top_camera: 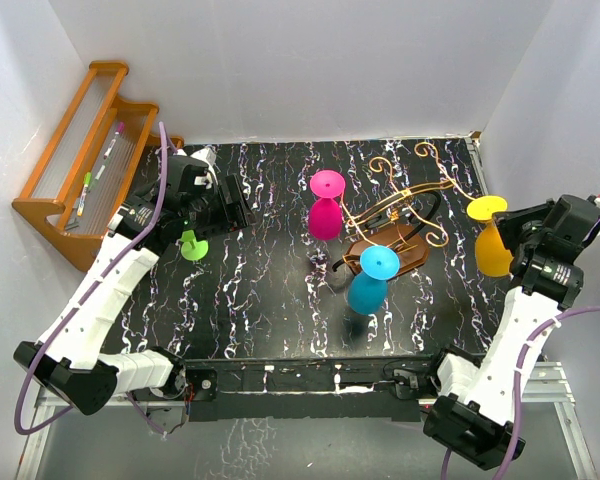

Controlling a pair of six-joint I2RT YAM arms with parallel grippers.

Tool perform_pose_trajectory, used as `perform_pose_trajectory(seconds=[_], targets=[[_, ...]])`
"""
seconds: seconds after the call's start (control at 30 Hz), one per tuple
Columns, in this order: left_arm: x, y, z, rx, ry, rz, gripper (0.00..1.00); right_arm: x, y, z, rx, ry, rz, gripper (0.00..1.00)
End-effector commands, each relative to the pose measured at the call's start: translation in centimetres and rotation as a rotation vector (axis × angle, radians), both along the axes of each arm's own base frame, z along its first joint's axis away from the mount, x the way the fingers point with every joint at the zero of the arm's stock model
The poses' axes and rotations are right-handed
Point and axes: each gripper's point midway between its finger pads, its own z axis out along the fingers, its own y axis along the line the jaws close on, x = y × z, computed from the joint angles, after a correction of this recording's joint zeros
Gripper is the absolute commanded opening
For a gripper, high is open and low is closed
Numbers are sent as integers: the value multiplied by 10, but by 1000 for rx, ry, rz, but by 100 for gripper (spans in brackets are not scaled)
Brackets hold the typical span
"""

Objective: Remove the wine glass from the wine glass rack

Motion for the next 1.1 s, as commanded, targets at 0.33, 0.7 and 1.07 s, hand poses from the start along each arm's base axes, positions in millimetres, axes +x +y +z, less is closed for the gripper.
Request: perform_pose_trajectory(seconds=[0.33, 0.7, 1.07], targets=[[6, -3, 5, 12, -10, -11, 73, 30, -1, 34, -21, -267, 41, 8], [11, -6, 6, 16, -11, -12, 73, 39, 22, 46, 71, -365, 156, 8], [12, -10, 7, 8, -9, -23, 73, 15, 49, 48, 116, -324, 219, 8]])
